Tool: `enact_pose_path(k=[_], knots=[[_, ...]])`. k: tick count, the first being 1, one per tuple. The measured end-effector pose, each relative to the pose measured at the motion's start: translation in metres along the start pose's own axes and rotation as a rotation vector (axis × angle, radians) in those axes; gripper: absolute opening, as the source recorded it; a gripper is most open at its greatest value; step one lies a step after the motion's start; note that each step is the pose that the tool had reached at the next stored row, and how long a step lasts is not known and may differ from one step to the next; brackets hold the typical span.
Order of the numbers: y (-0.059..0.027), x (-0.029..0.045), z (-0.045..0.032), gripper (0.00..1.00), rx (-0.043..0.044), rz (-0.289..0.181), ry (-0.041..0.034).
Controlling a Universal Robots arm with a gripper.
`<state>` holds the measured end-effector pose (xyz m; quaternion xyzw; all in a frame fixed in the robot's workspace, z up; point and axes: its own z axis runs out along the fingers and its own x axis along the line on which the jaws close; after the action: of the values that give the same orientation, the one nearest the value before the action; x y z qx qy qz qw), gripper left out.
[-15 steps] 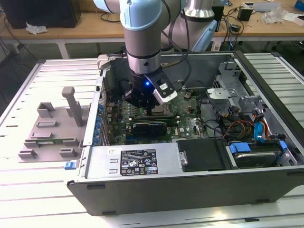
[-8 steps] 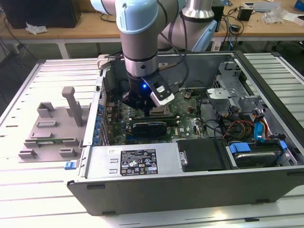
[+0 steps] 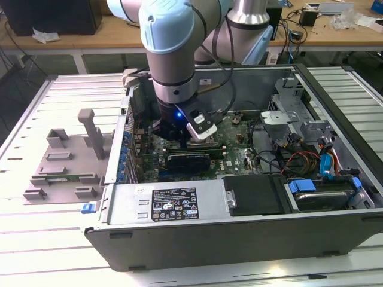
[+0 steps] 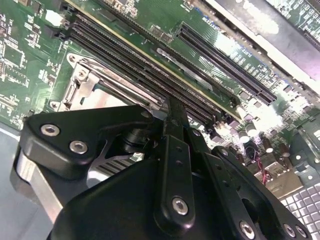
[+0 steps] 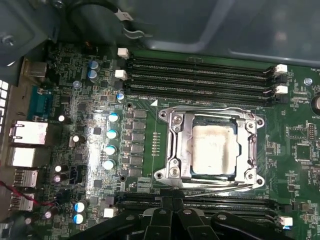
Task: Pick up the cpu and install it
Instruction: 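Install the second cpu locking lever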
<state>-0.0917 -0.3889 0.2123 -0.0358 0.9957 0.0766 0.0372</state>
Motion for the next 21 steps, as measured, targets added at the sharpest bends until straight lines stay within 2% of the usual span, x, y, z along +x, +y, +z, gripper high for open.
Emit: enact_pose_path(k=[3, 6, 9, 12, 15, 17, 21], knots=[[-0.0011, 0.0022, 0.0007, 0.11, -0.0221, 0.000, -0.0074], [-0.0021, 0.0042, 0.0023, 0.11, -0.0401, -0.001, -0.0122], [-0.0036, 0.0058, 0.0050, 0.11, -0.0507, 0.000, -0.0145], [-0.0047, 0.0062, 0.0089, 0.11, -0.0558, 0.000, -0.0153], [-0.0050, 0.0063, 0.0106, 0.11, -0.0665, 0.000, -0.0161], [-0.0050, 0.0064, 0.0114, 0.11, -0.0787, 0.001, -0.0181], [-0.0050, 0.0066, 0.0125, 0.11, -0.0915, 0.002, -0.0215]])
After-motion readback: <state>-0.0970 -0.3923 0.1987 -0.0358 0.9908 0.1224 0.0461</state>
